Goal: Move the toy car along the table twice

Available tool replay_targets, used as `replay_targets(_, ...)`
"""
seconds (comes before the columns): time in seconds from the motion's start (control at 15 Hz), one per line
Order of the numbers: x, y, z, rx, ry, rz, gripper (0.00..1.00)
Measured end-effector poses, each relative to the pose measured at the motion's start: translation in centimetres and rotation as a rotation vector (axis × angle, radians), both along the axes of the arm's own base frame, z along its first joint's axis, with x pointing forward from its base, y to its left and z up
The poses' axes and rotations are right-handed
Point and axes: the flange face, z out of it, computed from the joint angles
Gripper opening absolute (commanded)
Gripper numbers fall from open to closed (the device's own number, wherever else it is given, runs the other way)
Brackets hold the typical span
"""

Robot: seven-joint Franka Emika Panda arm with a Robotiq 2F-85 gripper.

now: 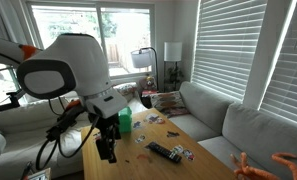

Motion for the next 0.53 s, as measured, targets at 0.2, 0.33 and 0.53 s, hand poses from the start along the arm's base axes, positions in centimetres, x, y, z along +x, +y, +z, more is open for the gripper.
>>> replay_targets(0.2, 1.4, -2.4, -1.4, 0.045, 0.009, -0.149, 1.0)
replay_targets(0.33, 2.3, -3.5, -2.6, 0.074, 0.019, -0.246, 1.0)
replay_targets(0.53, 3.3, -4.6, -4.4, 0.124, 0.037, -0.388, 1.0)
